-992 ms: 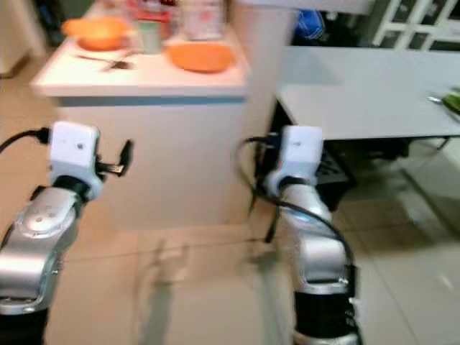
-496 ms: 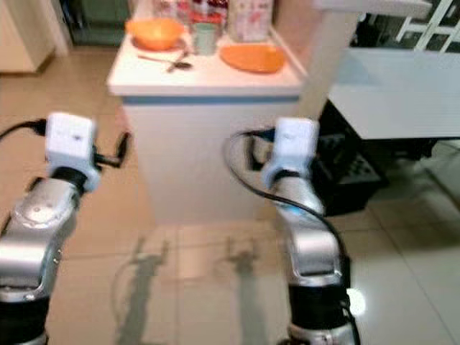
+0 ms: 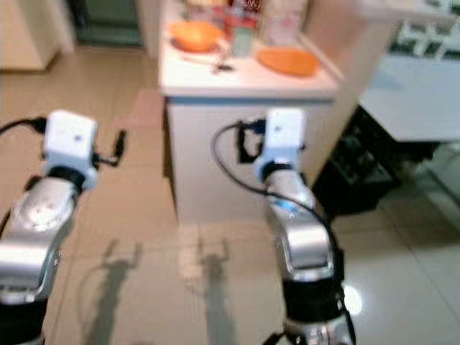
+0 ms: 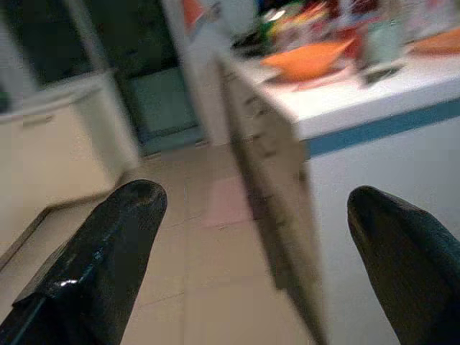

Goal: Setting the table

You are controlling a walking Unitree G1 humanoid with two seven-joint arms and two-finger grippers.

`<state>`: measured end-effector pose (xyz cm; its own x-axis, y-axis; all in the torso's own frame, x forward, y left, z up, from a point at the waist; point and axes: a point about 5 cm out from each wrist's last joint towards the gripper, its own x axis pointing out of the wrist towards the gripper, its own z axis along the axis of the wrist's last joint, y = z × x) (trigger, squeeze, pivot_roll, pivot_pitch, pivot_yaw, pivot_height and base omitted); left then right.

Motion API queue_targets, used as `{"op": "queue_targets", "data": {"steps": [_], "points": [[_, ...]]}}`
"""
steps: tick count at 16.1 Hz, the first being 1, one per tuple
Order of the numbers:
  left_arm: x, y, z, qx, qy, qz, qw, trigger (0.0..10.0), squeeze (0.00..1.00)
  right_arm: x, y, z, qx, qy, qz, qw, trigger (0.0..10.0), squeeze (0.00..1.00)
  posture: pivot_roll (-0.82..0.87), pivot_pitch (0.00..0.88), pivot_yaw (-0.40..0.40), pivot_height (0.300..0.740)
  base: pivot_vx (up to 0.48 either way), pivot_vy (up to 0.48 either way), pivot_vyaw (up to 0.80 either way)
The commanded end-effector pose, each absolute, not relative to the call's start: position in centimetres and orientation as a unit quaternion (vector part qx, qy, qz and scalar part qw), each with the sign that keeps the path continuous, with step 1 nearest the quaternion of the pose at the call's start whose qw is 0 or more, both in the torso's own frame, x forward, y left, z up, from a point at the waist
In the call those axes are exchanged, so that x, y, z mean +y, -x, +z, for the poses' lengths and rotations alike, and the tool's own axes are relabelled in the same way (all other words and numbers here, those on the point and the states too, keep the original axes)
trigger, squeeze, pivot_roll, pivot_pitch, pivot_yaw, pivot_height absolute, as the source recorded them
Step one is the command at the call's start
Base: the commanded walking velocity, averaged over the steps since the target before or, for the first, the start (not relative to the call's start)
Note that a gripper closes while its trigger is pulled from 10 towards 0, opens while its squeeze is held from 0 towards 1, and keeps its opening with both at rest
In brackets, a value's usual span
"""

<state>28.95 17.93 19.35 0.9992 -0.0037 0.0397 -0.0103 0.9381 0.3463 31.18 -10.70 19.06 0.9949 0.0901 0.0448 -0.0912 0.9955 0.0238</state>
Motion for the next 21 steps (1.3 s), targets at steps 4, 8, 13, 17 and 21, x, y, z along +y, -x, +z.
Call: {"op": "queue_targets", "data": {"steps": [4,8,13,17,21], "points": [[16.7,-29.3,20.2,-0.046,-0.127,0.004,0.991,10.0,0.0,-11.9,-31.4,18.7,-0.006,-0.021,0.035,0.999,10.0,0.0,0.09,0.0,-0.058,0.74,0.0,-0.12,0.0],[16.6,-29.2,19.6,-0.048,-0.153,0.022,0.987,10.0,0.0,-12.5,-31.2,17.9,0.017,-0.011,0.023,1.0,10.0,0.0,0.09,0.0,-0.068,0.74,0.0,0.0,0.0],[16.7,-28.8,19.8,-0.056,-0.143,0.012,0.988,10.0,0.0,-12.7,-31.2,18.3,0.008,0.008,0.022,1.0,10.0,0.0,0.08,0.0,-0.07,0.74,0.108,0.0,-0.34],[16.1,-28.3,19.3,-0.049,-0.145,-0.001,0.988,10.0,0.0,-12.7,-31.1,18.0,0.0,0.025,0.02,0.999,10.0,0.0,0.09,0.0,-0.072,0.74,0.291,0.0,0.0],[16.8,-28.0,18.8,-0.041,-0.143,0.004,0.989,10.0,0.0,-12.8,-30.9,18.2,-0.006,0.031,0.025,0.999,10.0,0.0,0.07,0.0,-0.076,0.74,0.291,0.0,0.0]]}}
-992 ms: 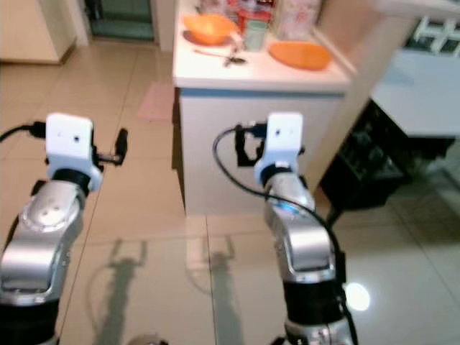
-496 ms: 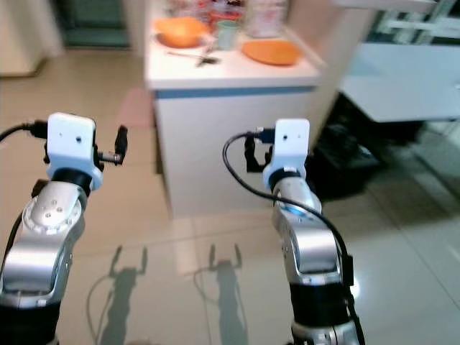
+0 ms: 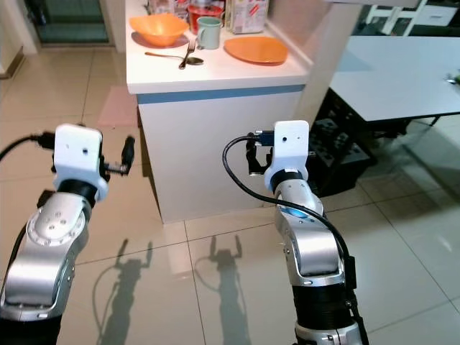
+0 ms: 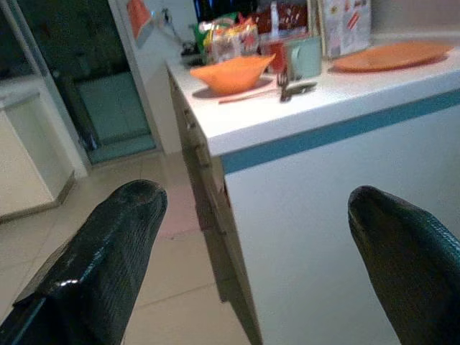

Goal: Setting the table

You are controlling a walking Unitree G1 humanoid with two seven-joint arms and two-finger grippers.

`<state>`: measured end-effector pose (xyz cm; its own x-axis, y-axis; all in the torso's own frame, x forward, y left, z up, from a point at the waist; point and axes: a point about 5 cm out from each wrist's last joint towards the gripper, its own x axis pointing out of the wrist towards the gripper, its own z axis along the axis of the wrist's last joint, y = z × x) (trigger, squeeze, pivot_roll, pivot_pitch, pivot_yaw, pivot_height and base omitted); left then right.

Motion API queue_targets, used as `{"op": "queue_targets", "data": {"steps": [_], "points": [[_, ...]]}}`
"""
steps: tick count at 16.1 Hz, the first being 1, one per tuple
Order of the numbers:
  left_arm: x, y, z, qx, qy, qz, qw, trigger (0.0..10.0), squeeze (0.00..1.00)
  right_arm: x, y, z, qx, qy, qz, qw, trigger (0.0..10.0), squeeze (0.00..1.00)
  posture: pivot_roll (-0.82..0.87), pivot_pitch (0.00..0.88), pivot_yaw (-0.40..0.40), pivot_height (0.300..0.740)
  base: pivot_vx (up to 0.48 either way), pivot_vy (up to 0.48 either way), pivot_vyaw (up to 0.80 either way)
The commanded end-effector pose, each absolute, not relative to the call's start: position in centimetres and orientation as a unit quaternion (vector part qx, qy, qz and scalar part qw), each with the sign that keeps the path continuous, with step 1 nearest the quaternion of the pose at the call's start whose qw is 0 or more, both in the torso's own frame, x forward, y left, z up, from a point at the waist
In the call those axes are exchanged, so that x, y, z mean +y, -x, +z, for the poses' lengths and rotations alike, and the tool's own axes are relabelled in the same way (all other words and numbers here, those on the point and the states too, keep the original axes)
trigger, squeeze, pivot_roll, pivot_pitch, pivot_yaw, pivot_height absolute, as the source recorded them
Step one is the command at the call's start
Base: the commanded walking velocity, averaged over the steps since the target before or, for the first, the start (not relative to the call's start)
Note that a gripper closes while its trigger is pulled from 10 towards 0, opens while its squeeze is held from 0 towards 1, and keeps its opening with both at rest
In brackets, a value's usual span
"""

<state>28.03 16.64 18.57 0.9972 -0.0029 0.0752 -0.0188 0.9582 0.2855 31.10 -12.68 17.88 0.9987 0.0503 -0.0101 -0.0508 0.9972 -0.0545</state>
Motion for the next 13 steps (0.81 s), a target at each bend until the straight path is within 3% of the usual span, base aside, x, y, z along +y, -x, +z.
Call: {"op": "queue_targets", "data": {"steps": [1,9,13], "points": [[16.76,-28.05,18.88,-0.042,-0.142,0.005,0.989,10.0,0.0,-12.86,-30.92,18.33,-0.007,0.032,0.025,0.999,10.0,0.0,0.06,0.0,-0.077,0.74,0.296,0.0,0.0],[16.78,-27.95,19.23,-0.043,-0.149,0.008,0.988,10.0,0.0,-12.46,-31.2,18.22,0.0,0.023,0.031,0.999,10.0,0.0,0.08,0.0,-0.089,0.74,0.307,0.0,0.0],[16.83,-28.07,19.42,-0.045,-0.148,0.006,0.988,10.0,0.0,-12.78,-31.41,18.44,-0.001,0.015,0.023,1.0,10.0,0.0,0.08,0.0,-0.073,0.74,0.347,0.0,-0.61]]}}
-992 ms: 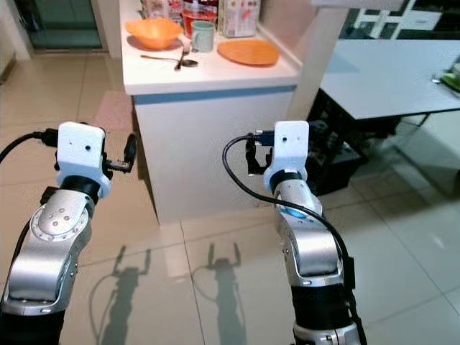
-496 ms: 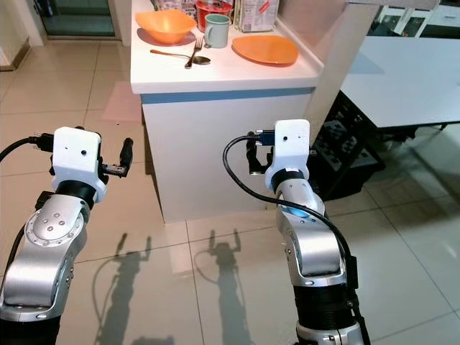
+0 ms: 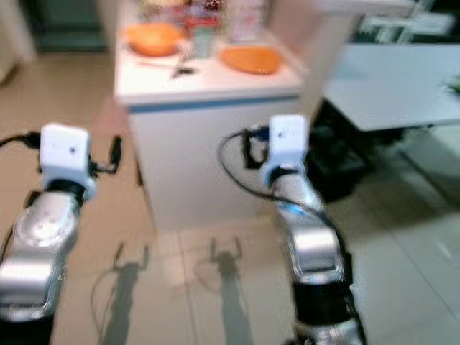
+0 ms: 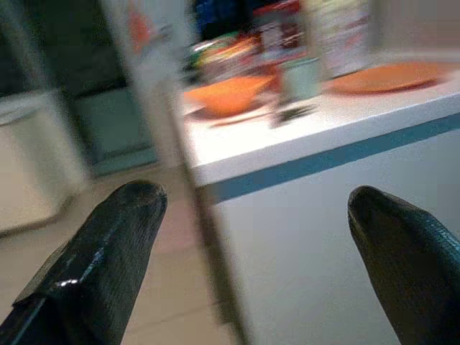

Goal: Setting the table

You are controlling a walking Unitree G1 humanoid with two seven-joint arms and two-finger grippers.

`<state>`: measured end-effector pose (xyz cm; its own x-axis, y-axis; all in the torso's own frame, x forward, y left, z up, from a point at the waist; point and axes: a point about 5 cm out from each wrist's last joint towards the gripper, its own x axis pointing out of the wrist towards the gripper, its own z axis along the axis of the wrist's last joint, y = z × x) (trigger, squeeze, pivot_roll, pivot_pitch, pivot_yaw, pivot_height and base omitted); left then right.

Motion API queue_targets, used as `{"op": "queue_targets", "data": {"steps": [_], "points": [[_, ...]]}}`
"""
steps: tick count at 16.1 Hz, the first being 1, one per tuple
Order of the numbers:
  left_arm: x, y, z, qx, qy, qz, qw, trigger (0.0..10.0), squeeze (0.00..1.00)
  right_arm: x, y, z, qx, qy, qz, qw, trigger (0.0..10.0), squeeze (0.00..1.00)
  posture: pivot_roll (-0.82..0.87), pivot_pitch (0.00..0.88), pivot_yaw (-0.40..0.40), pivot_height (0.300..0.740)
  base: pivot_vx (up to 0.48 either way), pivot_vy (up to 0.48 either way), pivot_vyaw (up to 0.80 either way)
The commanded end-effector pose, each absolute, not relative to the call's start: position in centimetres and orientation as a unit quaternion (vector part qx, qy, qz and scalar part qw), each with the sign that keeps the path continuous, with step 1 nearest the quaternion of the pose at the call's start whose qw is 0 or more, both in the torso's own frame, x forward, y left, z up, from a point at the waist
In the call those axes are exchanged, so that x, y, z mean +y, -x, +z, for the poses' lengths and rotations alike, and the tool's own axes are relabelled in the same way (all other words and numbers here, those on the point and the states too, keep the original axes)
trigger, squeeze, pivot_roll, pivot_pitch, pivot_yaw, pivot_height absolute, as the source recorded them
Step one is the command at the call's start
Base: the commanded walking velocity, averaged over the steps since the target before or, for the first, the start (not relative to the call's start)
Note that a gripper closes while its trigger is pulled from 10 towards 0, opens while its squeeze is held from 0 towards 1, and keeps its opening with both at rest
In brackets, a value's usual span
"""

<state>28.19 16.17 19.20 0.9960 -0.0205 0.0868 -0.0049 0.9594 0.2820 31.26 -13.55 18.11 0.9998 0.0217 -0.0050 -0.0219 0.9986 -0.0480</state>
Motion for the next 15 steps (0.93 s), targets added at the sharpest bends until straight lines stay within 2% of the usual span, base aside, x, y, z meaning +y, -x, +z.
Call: {"op": "queue_targets", "data": {"steps": [1,13,15], "points": [[16.75,-28.16,19.46,-0.045,-0.148,0.004,0.988,10.0,0.0,-12.83,-31.4,18.45,-0.002,0.017,0.021,1.0,10.0,0.0,0.08,0.0,-0.071,0.74,0.36,0.0,0.0],[16.98,-28.56,19.79,-0.049,-0.156,-0.002,0.986,10.0,0.0,-12.6,-31.4,18.56,-0.009,0.034,0.031,0.999,10.0,0.0,0.08,0.0,-0.056,0.74,0.361,0.0,0.0],[16.86,-28.53,19.75,-0.049,-0.155,-0.005,0.987,10.0,0.0,-12.72,-31.39,18.63,-0.012,0.041,0.029,0.999,10.0,0.0,0.08,0.0,-0.058,0.74,0.358,0.0,0.8]]}}
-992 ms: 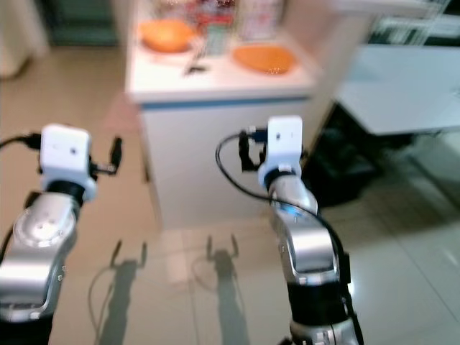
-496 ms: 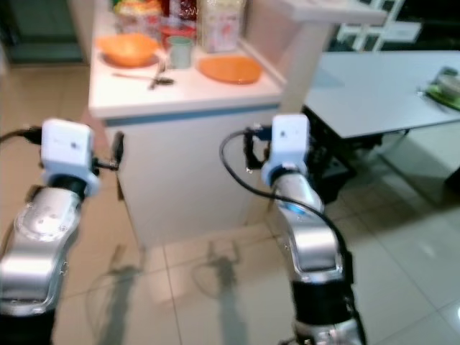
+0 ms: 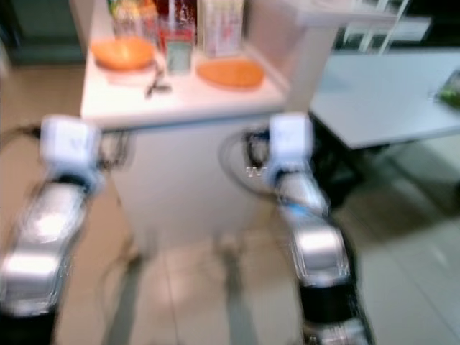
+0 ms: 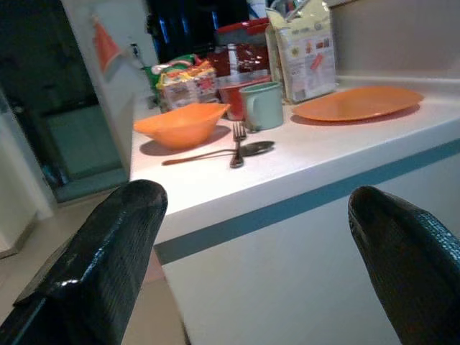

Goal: Setting the table

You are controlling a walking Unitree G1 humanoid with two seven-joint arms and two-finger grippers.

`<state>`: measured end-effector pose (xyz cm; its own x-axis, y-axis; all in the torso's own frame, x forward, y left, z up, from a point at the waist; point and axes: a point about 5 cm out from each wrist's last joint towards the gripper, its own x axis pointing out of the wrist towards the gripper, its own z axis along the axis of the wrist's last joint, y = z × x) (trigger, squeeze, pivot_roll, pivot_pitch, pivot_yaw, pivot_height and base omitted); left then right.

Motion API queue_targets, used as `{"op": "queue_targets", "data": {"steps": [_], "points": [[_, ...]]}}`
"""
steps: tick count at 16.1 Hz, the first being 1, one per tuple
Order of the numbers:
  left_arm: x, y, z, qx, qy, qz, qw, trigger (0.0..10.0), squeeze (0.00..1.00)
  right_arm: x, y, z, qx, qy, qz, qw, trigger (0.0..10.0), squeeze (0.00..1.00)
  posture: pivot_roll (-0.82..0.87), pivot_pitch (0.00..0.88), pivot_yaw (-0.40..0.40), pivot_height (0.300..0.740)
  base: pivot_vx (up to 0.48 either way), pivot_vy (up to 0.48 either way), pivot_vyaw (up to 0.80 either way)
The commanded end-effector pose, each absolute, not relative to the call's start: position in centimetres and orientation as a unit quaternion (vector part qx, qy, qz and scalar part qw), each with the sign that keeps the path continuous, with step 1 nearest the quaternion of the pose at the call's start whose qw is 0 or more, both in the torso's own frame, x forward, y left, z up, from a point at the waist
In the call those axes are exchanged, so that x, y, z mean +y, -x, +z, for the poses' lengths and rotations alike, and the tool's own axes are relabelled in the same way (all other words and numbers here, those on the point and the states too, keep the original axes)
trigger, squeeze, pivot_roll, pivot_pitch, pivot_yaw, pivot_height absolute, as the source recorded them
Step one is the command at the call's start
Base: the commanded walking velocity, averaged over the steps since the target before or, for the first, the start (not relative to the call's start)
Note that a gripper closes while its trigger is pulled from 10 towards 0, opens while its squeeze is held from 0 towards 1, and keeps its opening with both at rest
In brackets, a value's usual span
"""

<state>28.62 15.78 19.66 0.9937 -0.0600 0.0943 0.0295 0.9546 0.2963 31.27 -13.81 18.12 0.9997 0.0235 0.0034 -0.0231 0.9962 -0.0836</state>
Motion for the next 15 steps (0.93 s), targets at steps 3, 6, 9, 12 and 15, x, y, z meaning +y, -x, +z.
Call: {"op": "queue_targets", "data": {"steps": [3,6,9,12,15], "points": [[16.65,-28.51,19.7,-0.048,-0.153,-0.017,0.987,10.0,0.0,-13.0,-31.36,18.61,-0.01,0.012,0.016,1.0,10.0,0.0,0.08,0.0,-0.051,0.74,0.36,0.0,0.27],[16.35,-28.43,19.53,-0.046,-0.153,-0.023,0.987,10.0,0.0,-13.05,-31.3,18.57,-0.008,0.006,0.016,1.0,10.0,0.0,0.08,0.0,-0.051,0.74,0.366,0.0,0.0],[16.4,-28.39,19.46,-0.045,-0.153,-0.023,0.987,10.0,0.0,-13.06,-31.32,18.57,-0.009,0.005,0.016,1.0,10.0,0.0,0.08,0.0,-0.054,0.74,0.368,0.0,0.0],[16.64,-28.43,19.43,-0.044,-0.153,-0.02,0.987,10.0,0.0,-13.01,-31.41,18.57,-0.008,0.005,0.017,1.0,10.0,0.0,0.08,0.0,-0.06,0.74,0.366,0.0,0.0],[16.36,-28.12,19.03,-0.039,-0.147,-0.031,0.988,10.0,0.0,-12.97,-31.55,18.56,-0.008,0.003,0.02,1.0,10.0,0.0,0.08,0.0,-0.062,0.74,0.364,0.0,0.0]]}}
